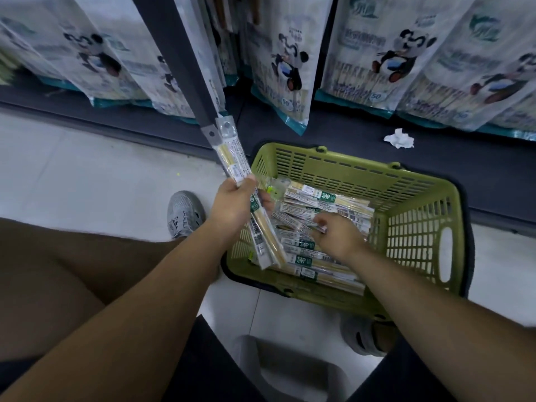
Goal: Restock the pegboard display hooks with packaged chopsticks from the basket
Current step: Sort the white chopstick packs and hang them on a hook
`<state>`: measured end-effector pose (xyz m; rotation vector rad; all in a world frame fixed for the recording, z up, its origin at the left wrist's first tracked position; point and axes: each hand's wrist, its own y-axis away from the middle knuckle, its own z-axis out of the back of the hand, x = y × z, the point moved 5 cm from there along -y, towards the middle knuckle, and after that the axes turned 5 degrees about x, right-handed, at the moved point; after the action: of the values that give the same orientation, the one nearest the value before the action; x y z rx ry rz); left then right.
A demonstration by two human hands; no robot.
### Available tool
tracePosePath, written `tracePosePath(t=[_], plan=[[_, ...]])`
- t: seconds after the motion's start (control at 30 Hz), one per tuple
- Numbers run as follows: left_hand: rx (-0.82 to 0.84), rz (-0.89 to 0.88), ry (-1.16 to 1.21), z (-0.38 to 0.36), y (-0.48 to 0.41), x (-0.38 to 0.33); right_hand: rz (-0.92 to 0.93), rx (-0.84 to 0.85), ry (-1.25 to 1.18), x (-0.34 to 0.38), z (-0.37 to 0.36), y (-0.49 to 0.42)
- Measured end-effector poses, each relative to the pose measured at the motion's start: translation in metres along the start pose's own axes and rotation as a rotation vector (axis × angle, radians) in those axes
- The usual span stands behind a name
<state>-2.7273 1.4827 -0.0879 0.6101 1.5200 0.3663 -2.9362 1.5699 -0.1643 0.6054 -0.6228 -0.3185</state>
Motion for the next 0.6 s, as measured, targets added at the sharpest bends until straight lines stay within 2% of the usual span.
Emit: tracePosePath(t=[0.07,0.23,0.37,0.47,0.6], plan=[[0.014,-0.002,-0.071,0.002,0.0,0.003,-0.01,0.016,0.146,-0.006,-0.007,-0.013],[-0.012,0.045,-0.054,0.005,-0.002,0.021,0.0,0.087,0.329,0.002,-0.025,-0.043],[-0.036,0.059,-0.024,0.006,-0.01,0.025,-0.034,0.118,0.402,0.006,-0.033,-0.052],[-0.035,0.067,-0.013,0.005,-0.013,0.026,-0.006,0.058,0.448,0.006,-0.034,-0.052],[-0.036,0.066,-0.033,0.006,-0.015,0.028,0.015,0.048,0.404,0.003,-0.026,-0.051]])
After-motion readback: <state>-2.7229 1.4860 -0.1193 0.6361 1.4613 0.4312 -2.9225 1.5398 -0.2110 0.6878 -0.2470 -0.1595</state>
